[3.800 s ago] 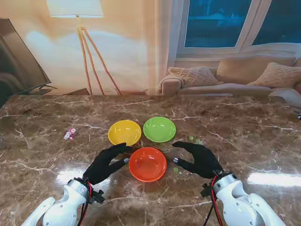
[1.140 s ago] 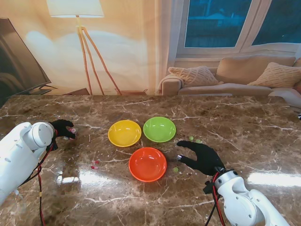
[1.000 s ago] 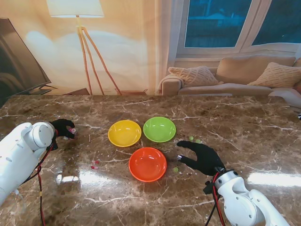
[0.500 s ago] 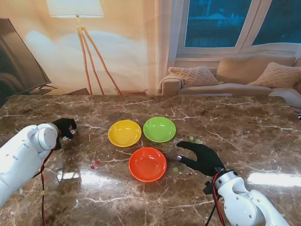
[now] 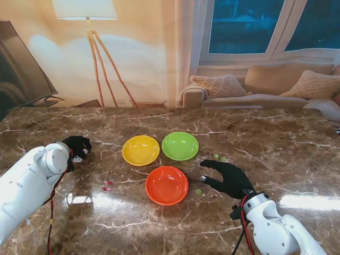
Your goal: Portion candies into small dishes
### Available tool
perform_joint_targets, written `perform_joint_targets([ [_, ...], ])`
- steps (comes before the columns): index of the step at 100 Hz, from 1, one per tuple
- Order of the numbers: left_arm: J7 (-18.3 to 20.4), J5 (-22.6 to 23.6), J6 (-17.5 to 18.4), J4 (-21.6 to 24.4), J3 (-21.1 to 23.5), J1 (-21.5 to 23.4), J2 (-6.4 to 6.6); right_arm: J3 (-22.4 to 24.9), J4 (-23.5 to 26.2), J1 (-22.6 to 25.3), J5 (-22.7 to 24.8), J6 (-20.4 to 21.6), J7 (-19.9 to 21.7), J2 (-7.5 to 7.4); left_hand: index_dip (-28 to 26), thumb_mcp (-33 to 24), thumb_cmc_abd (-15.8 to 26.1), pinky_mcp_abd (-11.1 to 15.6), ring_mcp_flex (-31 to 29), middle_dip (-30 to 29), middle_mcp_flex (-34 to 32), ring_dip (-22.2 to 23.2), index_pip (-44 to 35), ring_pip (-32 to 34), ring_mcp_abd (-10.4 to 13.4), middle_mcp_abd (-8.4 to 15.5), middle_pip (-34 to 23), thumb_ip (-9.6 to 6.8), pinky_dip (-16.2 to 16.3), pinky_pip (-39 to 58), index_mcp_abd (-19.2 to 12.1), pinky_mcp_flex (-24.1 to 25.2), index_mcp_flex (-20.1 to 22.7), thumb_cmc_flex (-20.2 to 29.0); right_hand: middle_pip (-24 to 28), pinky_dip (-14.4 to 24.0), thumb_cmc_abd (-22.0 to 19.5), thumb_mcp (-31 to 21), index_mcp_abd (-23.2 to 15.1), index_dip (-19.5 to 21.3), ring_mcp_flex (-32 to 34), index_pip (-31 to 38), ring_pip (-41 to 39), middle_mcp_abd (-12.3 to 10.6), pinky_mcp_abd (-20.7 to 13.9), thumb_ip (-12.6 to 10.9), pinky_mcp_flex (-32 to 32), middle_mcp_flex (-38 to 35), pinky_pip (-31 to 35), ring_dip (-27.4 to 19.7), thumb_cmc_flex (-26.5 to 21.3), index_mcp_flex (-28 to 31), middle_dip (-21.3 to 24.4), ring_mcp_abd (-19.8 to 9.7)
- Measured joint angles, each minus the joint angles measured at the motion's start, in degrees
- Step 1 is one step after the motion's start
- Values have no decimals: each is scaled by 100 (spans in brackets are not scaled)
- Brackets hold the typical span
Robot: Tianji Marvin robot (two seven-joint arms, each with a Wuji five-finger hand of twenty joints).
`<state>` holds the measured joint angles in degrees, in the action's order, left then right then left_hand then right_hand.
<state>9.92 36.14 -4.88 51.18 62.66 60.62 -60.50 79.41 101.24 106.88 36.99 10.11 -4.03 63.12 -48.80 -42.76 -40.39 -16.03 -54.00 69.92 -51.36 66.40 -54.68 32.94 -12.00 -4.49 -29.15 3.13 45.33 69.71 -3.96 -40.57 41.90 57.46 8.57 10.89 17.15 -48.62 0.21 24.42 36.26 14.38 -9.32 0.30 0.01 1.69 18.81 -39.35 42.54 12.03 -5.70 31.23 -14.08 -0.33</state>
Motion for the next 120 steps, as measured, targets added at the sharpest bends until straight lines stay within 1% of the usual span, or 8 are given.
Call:
perform_joint_targets([
  [6, 46, 57, -59, 187, 124, 122, -3, 4, 0, 4, 0, 0, -6, 1, 9, -59, -1, -5, -12, -224, -50, -3, 1, -3, 0, 0, 244, 0, 0, 0, 0, -19, 28, 3, 0, 1, 0, 0, 0, 0, 0, 0, -4, 0, 0, 0, 0, -1, 0, 2, 0, 0, -2, 0],
  [12, 136, 115, -106, 425, 276, 262, -3, 11, -1, 9, 0, 3, -8, 2, 10, -83, -2, -7, -13, -373, -57, -5, 1, -8, 0, 0, 285, 0, -2, 0, -1, -32, 76, 4, 0, 5, 1, -2, 0, 0, 0, 0, -32, 0, 0, 0, 2, -2, 0, 3, -2, 0, -6, 1],
  [35, 384, 162, -21, 1230, 645, 573, 14, 63, 1, 45, 3, 13, -10, 6, 11, -105, -2, -40, -13, -409, -58, -5, 1, -79, -28, 0, 304, 8, -16, -10, -2, -7, 81, 59, 7, 72, 1, -16, 0, 0, 114, 0, -57, 1, 1, 0, 73, -58, 74, 66, -15, 0, -58, 3],
  [55, 308, 67, -111, 1995, 774, 753, 7, 73, 2, 48, 0, 29, -69, 11, 11, -106, -2, -50, -4, -409, -58, -3, 1, -81, -39, 0, 328, 8, -17, -19, -3, 52, 81, 61, 7, 73, 1, -18, 0, 0, 114, 0, -58, 1, 1, 0, 74, -58, 75, 66, -15, 0, -60, 3],
  [71, 13, -170, -116, 2407, 652, 809, -47, 81, -19, 48, -29, 32, -123, 23, 11, -106, -2, -65, 1, -409, -58, 0, 1, -143, -61, 0, 364, 14, -17, -21, -3, 96, 82, 120, 7, 74, 1, -19, 0, 0, 114, 0, -58, 1, 1, 0, 74, -58, 75, 66, -15, 0, -60, 3],
  [86, -300, -271, -65, 2457, 193, 696, -99, 101, -37, 49, -32, 38, -127, 27, 11, -106, 12, -68, 11, -358, -57, 5, 1, -148, -67, 0, 367, 14, -17, -24, -2, 153, 82, 124, 7, 74, 1, -20, 0, 0, 114, 0, -58, 1, 1, 0, 74, -58, 75, 66, -16, 0, -60, 3],
  [99, -628, -583, -18, 2345, -237, 526, -216, 127, -51, 60, -23, 55, -140, 30, 12, -106, 62, -69, 69, -355, -54, 7, 1, -150, -70, 0, 375, 15, -17, -69, -2, 208, 82, 129, 7, 74, 1, -20, 0, 0, 114, 0, -58, 1, 2, 0, 74, -58, 75, 66, -16, 0, -60, 3],
  [120, -684, -889, 108, 1850, -840, 87, -425, 170, -72, 86, -42, 55, -151, 34, 59, -107, 125, -77, 130, -355, -37, 8, 58, -157, -103, -42, 437, 68, -16, -83, 5, 255, 82, 187, 7, 75, 1, -20, 0, 0, 114, 0, -58, 2, 2, 0, 74, -58, 75, 66, -17, 0, -60, 3],
])
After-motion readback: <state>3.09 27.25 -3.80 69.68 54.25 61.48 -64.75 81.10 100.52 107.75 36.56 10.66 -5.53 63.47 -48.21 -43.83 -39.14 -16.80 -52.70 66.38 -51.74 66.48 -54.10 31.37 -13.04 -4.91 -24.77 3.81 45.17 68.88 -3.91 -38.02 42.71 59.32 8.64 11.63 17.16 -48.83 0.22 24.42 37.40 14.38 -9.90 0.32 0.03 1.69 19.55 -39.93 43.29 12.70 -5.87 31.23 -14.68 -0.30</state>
